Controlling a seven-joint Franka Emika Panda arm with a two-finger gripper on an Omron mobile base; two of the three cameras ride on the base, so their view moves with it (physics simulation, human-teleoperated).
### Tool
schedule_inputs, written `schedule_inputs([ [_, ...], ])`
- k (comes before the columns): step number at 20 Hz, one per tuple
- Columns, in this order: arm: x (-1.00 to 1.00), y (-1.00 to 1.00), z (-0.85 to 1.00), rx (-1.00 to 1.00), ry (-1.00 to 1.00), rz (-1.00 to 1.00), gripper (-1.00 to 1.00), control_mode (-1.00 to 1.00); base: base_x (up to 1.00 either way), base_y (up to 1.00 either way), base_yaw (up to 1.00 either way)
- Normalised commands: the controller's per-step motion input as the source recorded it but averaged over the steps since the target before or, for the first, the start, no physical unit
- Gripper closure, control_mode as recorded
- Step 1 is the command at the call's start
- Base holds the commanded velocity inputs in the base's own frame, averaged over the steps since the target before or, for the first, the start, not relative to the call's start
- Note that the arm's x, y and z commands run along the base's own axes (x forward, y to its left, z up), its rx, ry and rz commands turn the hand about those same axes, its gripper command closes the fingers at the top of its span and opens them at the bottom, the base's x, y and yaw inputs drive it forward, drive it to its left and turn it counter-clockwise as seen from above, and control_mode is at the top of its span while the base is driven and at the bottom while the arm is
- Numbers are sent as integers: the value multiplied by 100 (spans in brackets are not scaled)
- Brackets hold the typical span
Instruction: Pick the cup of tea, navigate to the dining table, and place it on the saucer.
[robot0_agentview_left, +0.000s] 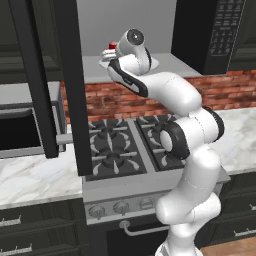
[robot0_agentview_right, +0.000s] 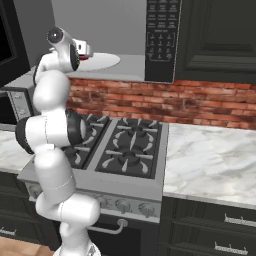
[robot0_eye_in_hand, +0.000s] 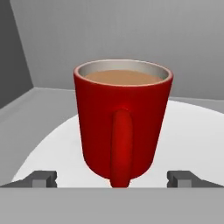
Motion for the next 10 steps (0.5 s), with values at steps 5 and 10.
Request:
schedule_inputs([
  [5, 4, 2, 23, 2, 12, 0, -100, -100, 0, 0, 0],
  [10, 19, 0, -4, 0, 22, 0, -100, -100, 0, 0, 0],
])
